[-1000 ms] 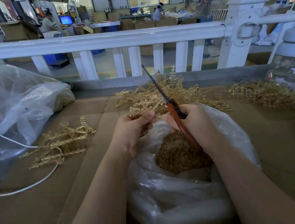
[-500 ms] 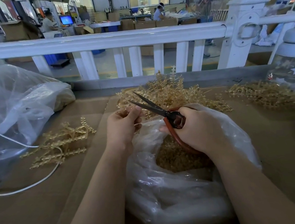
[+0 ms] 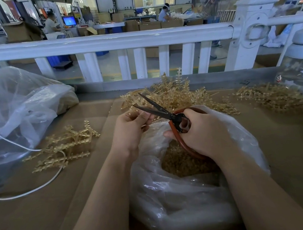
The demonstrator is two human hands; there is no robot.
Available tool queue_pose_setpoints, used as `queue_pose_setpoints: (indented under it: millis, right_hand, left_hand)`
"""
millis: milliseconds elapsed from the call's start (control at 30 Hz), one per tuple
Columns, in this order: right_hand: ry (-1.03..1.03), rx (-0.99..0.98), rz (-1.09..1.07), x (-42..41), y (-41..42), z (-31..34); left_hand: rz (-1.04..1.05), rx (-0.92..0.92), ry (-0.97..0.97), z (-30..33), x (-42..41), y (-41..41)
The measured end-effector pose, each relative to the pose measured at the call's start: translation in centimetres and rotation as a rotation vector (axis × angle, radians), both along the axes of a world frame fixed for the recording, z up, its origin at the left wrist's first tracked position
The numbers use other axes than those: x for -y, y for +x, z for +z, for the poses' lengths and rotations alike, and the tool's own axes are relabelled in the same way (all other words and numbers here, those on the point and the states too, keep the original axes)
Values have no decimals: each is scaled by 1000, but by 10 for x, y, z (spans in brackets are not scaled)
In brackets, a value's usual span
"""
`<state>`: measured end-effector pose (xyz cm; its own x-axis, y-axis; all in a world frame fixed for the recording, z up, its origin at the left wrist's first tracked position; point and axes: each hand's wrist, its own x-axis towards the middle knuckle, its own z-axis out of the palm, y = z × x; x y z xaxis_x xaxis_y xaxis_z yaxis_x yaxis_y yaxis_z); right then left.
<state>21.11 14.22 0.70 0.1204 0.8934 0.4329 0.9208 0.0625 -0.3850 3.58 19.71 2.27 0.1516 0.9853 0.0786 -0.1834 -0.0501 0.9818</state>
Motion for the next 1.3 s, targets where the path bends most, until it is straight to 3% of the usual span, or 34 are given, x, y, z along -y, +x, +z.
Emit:
queue_pose_setpoints:
  millis: [900,1300]
  right_hand:
    - [39,88,-120,-1,-9,8]
    - [66,14,-74,-1,-7,3]
  left_hand:
    - [13,45,45,0,-1,-1]
    - [16,107,37,4,2,-2]
